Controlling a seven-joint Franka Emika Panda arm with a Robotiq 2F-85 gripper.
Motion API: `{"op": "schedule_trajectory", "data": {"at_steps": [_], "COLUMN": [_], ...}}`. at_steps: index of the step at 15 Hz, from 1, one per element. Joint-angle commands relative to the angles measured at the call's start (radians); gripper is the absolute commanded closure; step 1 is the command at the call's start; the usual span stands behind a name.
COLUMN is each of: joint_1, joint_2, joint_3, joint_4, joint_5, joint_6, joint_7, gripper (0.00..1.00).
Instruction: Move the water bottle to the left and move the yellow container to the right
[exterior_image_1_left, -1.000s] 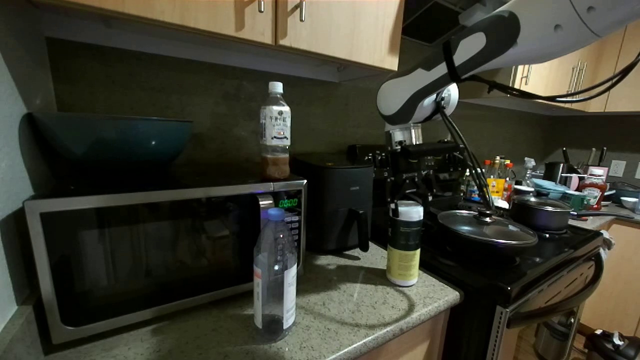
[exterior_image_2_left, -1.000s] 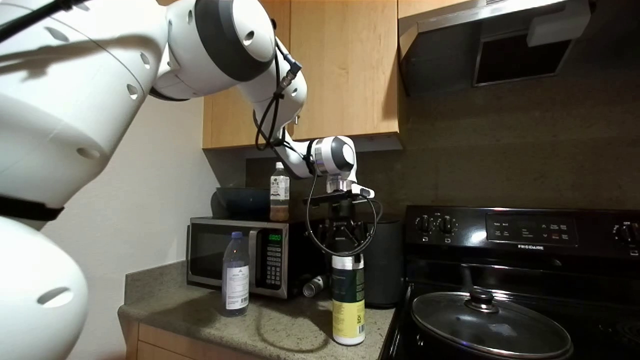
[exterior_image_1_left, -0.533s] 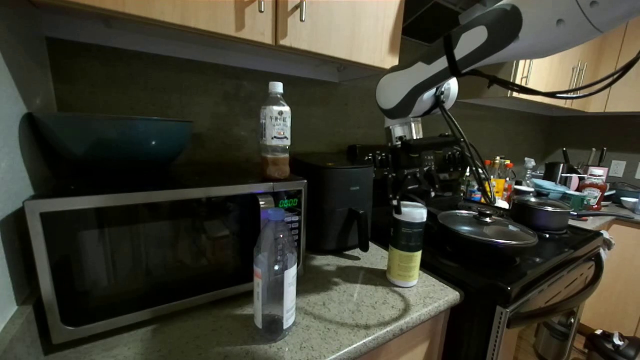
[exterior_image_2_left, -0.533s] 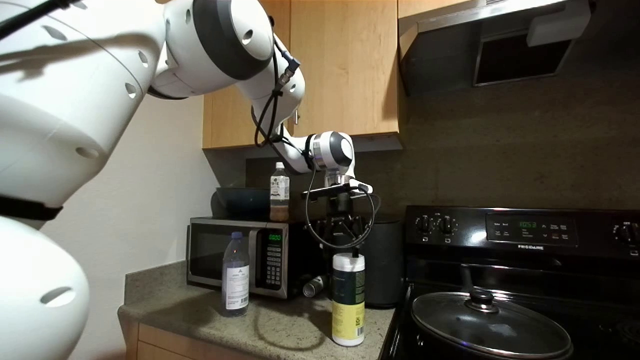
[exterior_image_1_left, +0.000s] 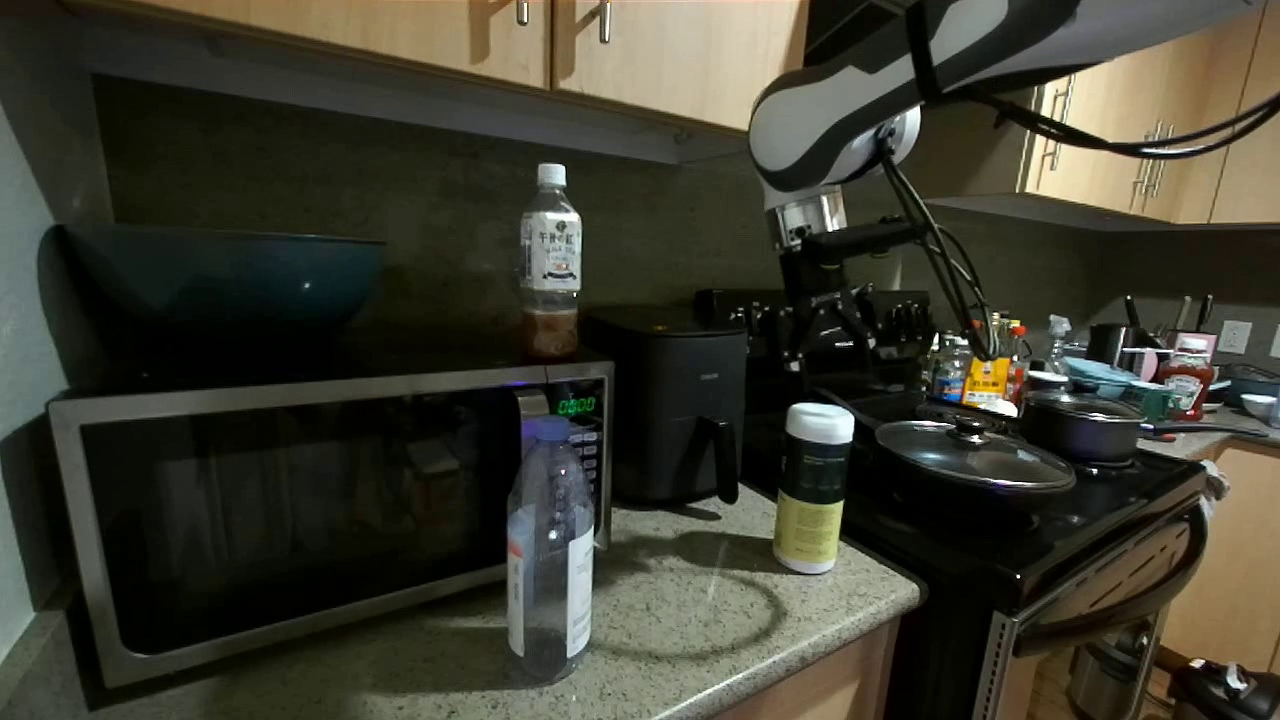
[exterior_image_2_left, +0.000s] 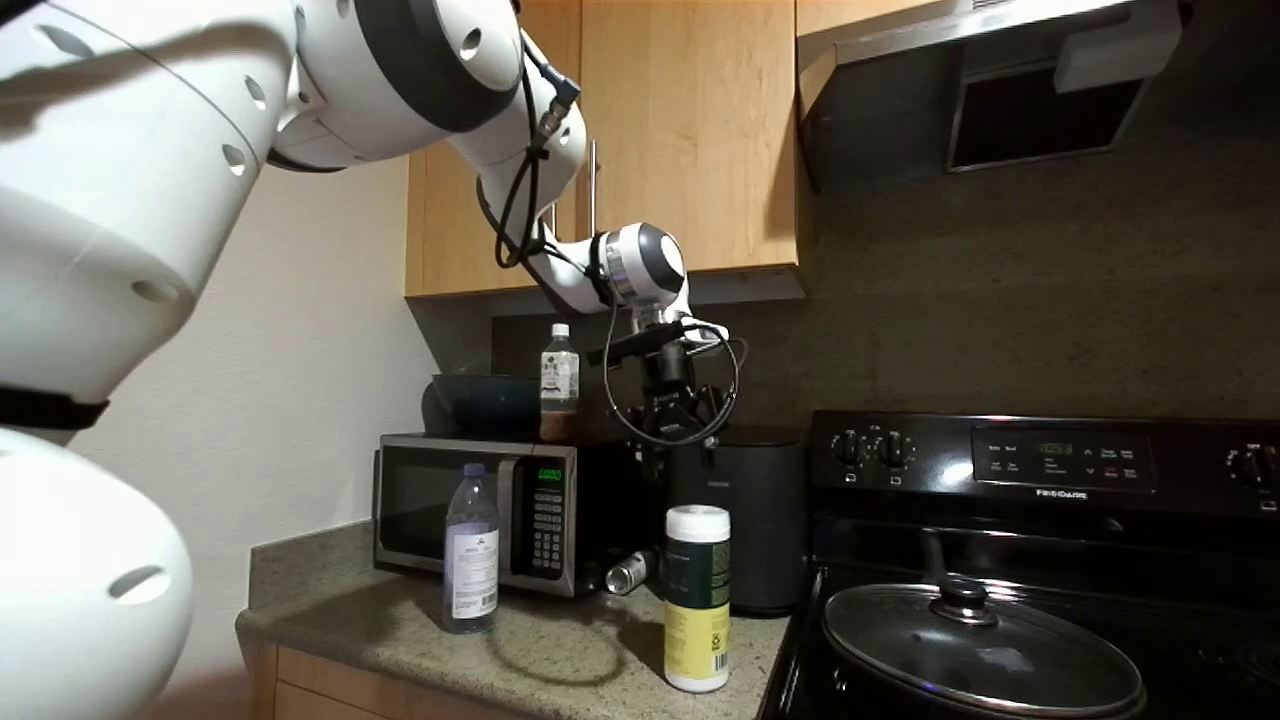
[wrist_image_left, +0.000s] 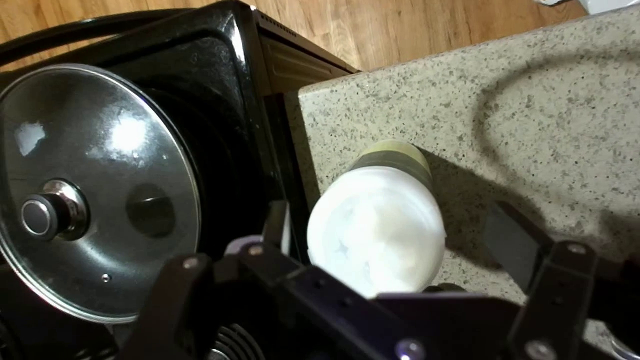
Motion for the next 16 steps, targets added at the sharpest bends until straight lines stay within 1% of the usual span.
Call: {"op": "schedule_trajectory", "data": {"at_steps": [1, 5, 6, 8, 11, 12, 14, 16], "joint_1": [0.005, 0.008, 0.072, 0.100, 0.152, 0.136, 0.162, 0.159], "joint_2": [-0.028, -0.030, -0.023, -0.021, -0.001, -0.003, -0.002, -0.002], "joint_3": [0.010, 0.014, 0.050, 0.078, 0.126, 0.116, 0.131, 0.130], "joint_4": [-0.016, -0.021, 0.023, 0.045, 0.100, 0.080, 0.094, 0.095], "joint_5": [-0.058, -0.121, -0.133, -0.145, -0.124, -0.114, -0.114, -0.114], "joint_6": [-0.018, -0.007, -0.069, -0.090, -0.099, -0.076, -0.082, -0.082], "joint_7": [0.008, -0.011, 0.069, 0.069, 0.057, 0.049, 0.055, 0.055], "gripper": [0.00, 0.00, 0.00, 0.00, 0.00, 0.00, 0.00, 0.00]}}
